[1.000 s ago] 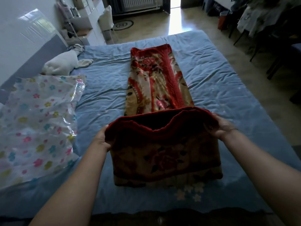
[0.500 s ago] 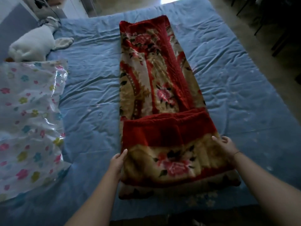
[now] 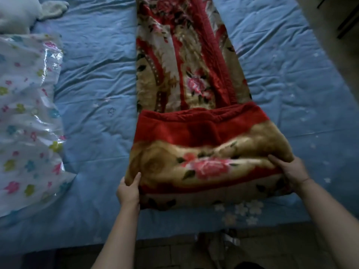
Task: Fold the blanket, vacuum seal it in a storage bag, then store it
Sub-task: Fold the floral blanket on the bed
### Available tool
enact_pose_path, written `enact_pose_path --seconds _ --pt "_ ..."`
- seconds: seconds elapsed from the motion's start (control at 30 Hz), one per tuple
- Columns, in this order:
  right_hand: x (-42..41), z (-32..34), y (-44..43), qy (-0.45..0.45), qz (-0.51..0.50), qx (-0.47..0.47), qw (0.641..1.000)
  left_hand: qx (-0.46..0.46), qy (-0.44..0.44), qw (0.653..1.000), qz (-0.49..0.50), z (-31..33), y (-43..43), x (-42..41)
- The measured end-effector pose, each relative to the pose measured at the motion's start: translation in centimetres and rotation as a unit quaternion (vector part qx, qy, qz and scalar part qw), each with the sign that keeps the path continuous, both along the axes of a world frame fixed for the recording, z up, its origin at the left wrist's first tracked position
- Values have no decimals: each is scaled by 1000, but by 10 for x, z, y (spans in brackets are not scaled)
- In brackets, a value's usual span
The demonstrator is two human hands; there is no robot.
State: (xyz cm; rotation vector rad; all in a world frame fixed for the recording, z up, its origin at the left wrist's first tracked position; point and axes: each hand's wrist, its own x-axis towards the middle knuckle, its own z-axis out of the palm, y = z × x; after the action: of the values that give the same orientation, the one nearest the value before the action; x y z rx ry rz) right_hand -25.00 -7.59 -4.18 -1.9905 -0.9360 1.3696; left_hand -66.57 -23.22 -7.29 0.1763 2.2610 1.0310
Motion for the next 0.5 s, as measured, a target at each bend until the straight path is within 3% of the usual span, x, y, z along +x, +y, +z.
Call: enact_pose_path --seconds 0.13,0.33,0.4,0.5 --pt "11 -20 -20 -159 64 -75 982 -43 -155 986 34 -28 -21 5" --pt "48 -28 -72 12 88 -148 985 -115 -202 966 -116 -39 -69 0" --pt "62 -31 -85 32 124 -171 977 -146 -228 953 -134 -43 -87 2" --pt "67 -40 -88 65 131 -216 965 -113 -304 939 -113 -53 -96 4"
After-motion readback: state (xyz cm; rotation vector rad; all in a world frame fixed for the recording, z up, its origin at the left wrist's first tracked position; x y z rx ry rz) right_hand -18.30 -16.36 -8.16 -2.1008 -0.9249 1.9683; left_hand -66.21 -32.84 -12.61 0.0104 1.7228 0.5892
